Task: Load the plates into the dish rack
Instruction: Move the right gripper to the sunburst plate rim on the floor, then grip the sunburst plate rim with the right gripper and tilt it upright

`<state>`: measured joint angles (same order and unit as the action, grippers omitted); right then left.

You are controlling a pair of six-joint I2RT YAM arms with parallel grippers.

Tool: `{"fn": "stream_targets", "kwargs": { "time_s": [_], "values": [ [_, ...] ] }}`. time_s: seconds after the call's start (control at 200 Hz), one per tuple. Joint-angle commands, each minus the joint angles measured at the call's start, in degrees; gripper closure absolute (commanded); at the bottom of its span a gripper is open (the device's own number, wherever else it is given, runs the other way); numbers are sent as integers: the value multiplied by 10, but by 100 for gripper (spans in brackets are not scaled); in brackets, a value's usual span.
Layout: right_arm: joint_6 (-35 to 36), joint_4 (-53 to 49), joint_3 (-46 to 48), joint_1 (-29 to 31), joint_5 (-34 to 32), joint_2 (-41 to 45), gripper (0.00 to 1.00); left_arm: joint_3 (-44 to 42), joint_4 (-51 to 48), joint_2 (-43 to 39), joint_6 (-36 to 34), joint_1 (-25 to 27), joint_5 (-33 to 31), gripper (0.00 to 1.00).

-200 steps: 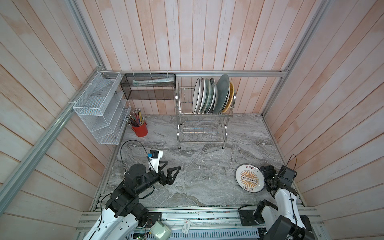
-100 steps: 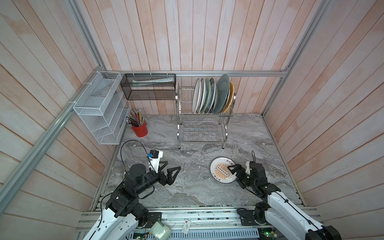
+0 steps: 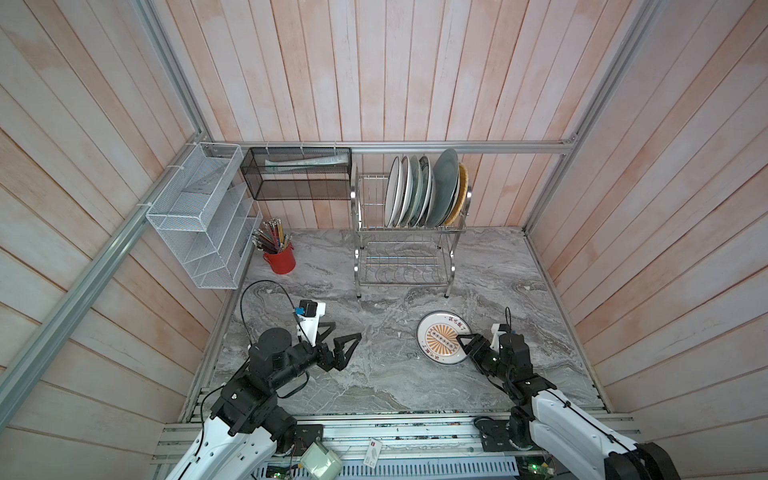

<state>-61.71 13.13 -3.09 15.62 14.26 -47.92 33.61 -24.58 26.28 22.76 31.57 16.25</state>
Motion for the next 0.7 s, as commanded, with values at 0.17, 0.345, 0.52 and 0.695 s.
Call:
{"fn": "stream_targets", "kwargs": {
  "time_s": [0.17,0.345,0.52,0.695],
  "values": [
    [23,-18,2,0,-12,-125,50,-3,9,-6,-2,3,3,0],
    [30,24,-17,0,13,-218,66,-3,10,-10,-2,3,-1,0],
    [26,69,-20,0,26,-277,87,-4,9,-12,-2,3,-2,0],
    [36,57,-26,1,27,-269,100,-4,9,-15,-2,3,-4,0]
  ]
}}
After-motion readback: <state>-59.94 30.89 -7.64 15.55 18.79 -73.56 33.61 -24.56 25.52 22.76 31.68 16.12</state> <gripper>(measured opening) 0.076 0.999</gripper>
